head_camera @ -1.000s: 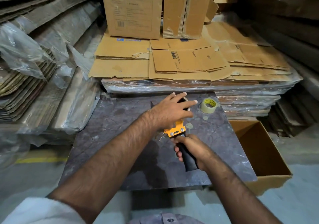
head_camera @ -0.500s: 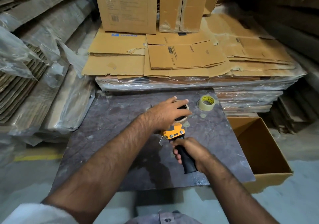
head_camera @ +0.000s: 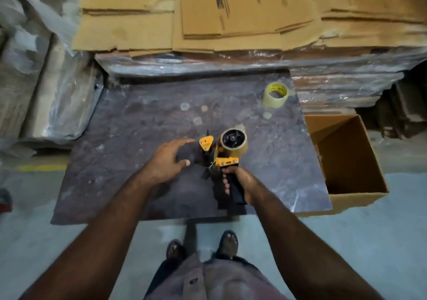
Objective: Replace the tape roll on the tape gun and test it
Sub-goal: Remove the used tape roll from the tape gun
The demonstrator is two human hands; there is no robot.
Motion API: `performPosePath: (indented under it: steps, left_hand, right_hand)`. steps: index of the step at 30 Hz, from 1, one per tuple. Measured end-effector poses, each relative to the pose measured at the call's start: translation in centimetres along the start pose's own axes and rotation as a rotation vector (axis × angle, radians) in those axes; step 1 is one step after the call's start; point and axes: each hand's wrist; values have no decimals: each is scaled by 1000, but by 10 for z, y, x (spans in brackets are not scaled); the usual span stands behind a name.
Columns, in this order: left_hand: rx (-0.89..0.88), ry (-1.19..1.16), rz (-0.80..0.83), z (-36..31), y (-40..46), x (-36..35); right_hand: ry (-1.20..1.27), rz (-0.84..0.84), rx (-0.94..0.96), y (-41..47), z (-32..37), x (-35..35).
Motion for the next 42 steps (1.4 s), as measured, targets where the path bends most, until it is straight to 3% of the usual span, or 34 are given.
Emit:
performPosePath:
  steps: [3,10,12,14,16,17,20,22,26,30,33,39,42]
  left_hand:
    - [108,-93,14,9,-20,-12]
    - [193,-38,10,29,-38,-29]
    - [185,-90,-27,25,-34,-32]
    - [105,-145,39,40,12,-34]
    - [58,-125,-18,29,24,-42]
    - [2,-122,-6,23,47,-44]
    - [-56,-66,-5,10,87,-51]
    - [0,-56,-25,0,99,-53]
    - [18,151,94,-11,120,-65]
    - [97,259,333,-16,167,-74]
    - [127,295,424,-13,192,-83]
    - [139,368,504,-16,196,-83]
    - [138,373,505,-16,197,-82]
  right_hand:
    - [41,11,-58,26,-8,0]
    - [15,31,-39,54,-19,-15]
    - [-221,-5,62,50,-20,-10]
    - [-589,-183,172,53,1,-2]
    - [-1061,-242,274,31,16,17]
    - [-1144,-375,344,26,36,26]
    - [-973,-601,610,22,77,30]
    - [-902,-551,679,31,88,26]
    - [-891,-465,541,53,77,11]
    - [-393,-418,254,66,72,0]
    - [-180,-439,241,75,73,4]
    - [-162,-440,213,76,71,-2]
    - [-253,-549,240,77,68,-13]
Point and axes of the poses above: each hand's wrist, its own y-axis towards the middle knuckle, its own x-axis out of the back of the hand, z = x × y, and after that the axes turned 7 degrees about y, right-handed
